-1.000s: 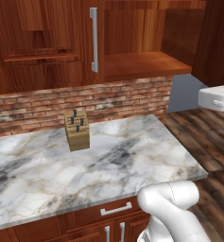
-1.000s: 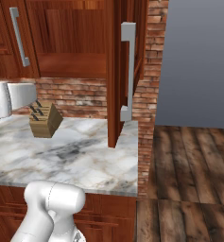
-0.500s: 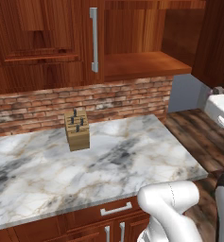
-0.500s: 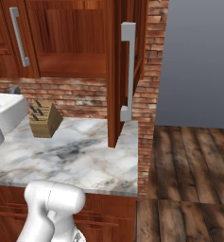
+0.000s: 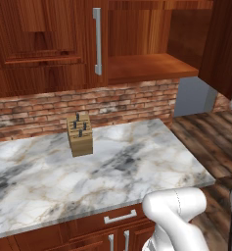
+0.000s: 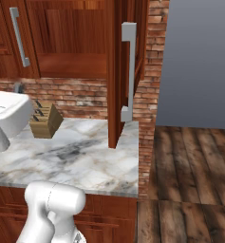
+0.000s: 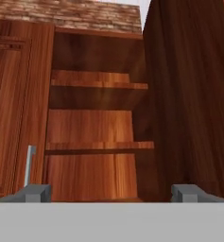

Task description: Open the cabinet. Pick the dish brush and place it next to the sink. Then close the cabinet.

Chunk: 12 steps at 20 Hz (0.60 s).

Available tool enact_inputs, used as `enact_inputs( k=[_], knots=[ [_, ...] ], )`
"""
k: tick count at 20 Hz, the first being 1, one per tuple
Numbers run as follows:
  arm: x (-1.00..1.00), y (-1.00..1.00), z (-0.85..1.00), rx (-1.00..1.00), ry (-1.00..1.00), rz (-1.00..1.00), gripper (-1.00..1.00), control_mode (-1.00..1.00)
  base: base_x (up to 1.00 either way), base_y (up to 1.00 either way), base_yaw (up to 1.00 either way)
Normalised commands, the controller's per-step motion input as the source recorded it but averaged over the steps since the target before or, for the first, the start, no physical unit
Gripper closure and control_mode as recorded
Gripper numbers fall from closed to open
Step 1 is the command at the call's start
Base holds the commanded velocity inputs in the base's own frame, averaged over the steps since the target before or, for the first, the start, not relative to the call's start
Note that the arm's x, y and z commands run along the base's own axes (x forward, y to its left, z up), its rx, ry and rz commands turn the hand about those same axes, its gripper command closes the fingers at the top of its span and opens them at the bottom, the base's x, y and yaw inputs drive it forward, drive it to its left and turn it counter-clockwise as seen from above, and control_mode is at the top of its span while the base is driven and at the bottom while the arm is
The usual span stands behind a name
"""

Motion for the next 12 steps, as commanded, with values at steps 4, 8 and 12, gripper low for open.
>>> enact_inputs(
  k=[4,8,12],
  knots=[
    [-0.32,-0.38,0.00,0.01,0.07,0.02,-1.00,-1.00,0.00,0.00,0.00],
    [-0.22,-0.34,0.00,0.00,0.05,0.03,-1.00,-1.00,0.00,0.00,0.00],
    [-0.31,-0.34,0.00,0.00,0.00,0.00,-1.00,-1.00,0.00,0.00,0.00]
  ],
)
